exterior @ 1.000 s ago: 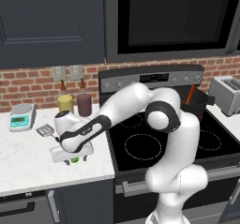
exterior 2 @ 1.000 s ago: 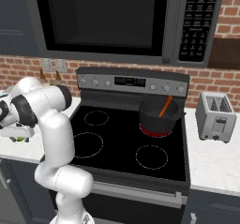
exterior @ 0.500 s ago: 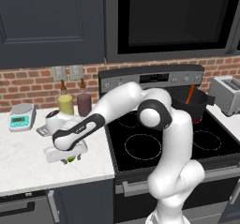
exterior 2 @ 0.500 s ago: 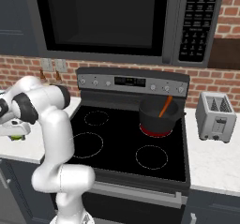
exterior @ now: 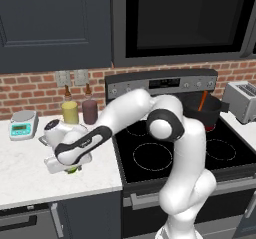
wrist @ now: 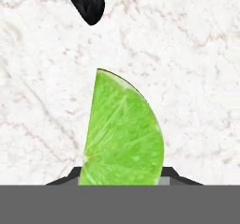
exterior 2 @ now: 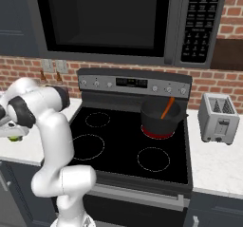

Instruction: Put the carrot and lemon wedge in the pot. Retrieve the spatula and lightly stir the vegetables in the pot.

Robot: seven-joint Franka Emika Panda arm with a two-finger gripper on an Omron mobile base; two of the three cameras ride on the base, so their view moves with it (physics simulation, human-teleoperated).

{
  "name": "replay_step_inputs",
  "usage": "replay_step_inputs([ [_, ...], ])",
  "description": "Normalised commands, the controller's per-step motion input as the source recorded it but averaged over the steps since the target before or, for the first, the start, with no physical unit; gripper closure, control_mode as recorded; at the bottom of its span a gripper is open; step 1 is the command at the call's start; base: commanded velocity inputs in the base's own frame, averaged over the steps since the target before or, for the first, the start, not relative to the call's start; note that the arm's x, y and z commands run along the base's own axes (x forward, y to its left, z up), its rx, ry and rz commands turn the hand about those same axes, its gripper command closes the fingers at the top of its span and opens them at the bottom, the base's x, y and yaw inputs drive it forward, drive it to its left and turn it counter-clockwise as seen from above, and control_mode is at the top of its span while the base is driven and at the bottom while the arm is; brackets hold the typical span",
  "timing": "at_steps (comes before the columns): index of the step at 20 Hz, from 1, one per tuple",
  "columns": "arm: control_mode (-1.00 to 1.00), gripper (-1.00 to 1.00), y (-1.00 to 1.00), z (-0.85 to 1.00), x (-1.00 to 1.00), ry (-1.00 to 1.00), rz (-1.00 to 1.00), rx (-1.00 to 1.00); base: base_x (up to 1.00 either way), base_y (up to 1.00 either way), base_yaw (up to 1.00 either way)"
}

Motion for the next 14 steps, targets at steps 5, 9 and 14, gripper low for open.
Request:
replay_step_inputs([
  [5, -1.0, 1.0, -0.51, 0.52, -0.58, -0.37, -0.03, 0.0, 0.0, 0.0, 0.0],
  [9, -1.0, 1.0, -0.94, 0.88, -0.53, -0.23, -0.14, 0.07, 0.0, 0.0, 0.0],
  [14, -1.0, 1.0, -1.0, 0.99, -0.24, -0.07, -0.25, 0.21, 0.0, 0.0, 0.0],
])
